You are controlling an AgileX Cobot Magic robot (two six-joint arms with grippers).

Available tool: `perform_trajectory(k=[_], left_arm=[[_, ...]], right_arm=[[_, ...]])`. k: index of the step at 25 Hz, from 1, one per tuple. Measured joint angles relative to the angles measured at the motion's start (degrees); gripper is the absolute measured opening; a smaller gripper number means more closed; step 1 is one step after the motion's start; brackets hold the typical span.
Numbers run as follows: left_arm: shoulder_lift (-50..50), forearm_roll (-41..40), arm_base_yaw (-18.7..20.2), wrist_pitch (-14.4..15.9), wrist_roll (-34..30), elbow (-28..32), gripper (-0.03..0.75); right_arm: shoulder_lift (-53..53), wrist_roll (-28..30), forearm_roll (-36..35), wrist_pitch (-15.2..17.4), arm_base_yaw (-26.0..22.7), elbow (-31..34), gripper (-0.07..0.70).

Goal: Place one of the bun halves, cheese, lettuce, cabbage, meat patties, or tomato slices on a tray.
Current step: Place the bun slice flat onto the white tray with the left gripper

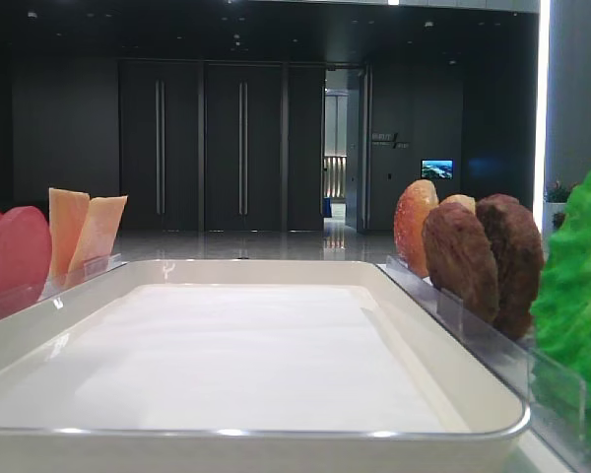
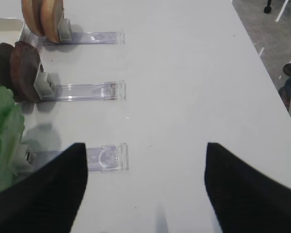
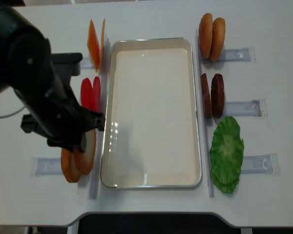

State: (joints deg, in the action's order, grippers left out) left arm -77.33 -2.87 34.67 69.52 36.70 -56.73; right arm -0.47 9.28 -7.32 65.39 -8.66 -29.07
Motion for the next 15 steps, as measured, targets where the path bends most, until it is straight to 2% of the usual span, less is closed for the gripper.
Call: perform_trajectory(k=[7, 10, 15], left_arm=[[3.4, 3.3, -4.9, 0.2, -3.5, 0.0, 0.139], [3.4, 5.3, -5.9, -0.3, -5.9, 0.1, 0.139], [3.2, 16.2, -8.1, -8.8, -15.0, 0.1, 0.139]], right_arm=[[0.0, 0.0, 0.0, 0.0, 0.0, 0.0, 0.485], [0.0, 0.0, 0.0, 0.0, 0.0, 0.0, 0.485], [0.0, 0.0, 0.0, 0.0, 0.0, 0.0, 0.485]])
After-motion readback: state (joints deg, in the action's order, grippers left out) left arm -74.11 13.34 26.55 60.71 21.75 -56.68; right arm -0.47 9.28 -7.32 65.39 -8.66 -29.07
